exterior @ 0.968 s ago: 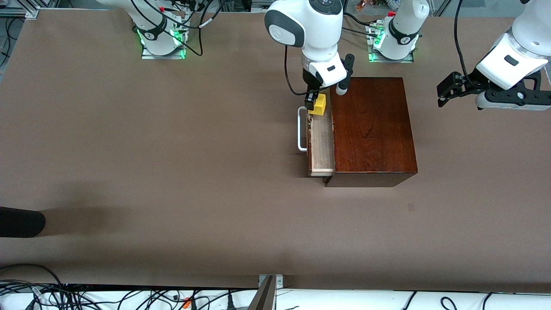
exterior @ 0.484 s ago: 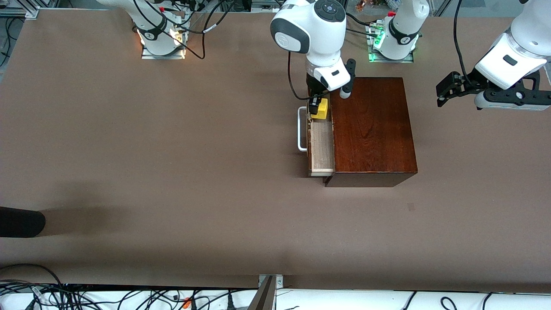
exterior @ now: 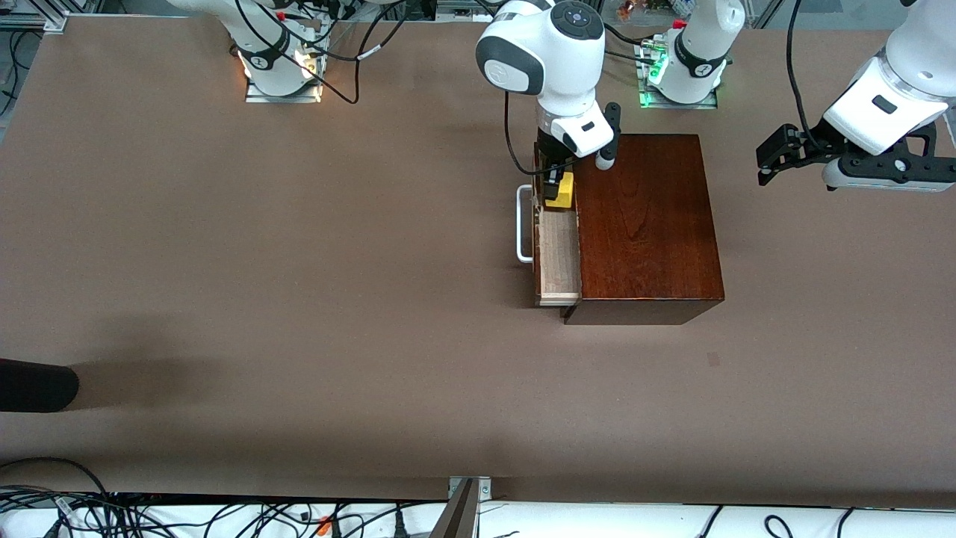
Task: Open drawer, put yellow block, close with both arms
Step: 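Lower the yellow cube into the drawer with the right gripper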
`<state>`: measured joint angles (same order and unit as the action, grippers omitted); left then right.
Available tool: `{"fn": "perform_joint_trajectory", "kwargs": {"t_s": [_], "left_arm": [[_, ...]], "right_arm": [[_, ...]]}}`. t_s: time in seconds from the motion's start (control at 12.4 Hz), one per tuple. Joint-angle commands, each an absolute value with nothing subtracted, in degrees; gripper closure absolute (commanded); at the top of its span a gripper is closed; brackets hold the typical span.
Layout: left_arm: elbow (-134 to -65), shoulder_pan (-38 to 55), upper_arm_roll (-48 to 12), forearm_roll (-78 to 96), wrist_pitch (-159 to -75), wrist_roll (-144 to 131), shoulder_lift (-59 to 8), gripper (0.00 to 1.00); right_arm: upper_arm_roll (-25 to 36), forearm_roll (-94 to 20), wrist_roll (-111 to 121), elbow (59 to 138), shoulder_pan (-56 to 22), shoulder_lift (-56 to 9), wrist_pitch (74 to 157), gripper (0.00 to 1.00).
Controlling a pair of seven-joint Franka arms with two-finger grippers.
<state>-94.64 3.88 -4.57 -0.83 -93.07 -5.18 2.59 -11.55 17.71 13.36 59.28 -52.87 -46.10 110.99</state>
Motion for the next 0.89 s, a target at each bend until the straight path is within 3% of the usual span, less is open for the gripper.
{"fn": "perform_joint_trajectory", "kwargs": {"t_s": [0.0, 0.81], "left_arm": [[-93.5, 4.0, -4.5, 0.3, -92.0, -4.2, 2.5, 0.00], [-93.5, 4.0, -4.6, 0.3, -91.8, -4.3, 2.5, 0.00]], "right_arm": [[-11.1, 20.3, 14.0, 56.9, -54.1, -48.1, 110.9, 0.69], [-11.1, 22.6, 20.2, 58.7, -54.2, -50.0, 111.6, 0.68]]}}
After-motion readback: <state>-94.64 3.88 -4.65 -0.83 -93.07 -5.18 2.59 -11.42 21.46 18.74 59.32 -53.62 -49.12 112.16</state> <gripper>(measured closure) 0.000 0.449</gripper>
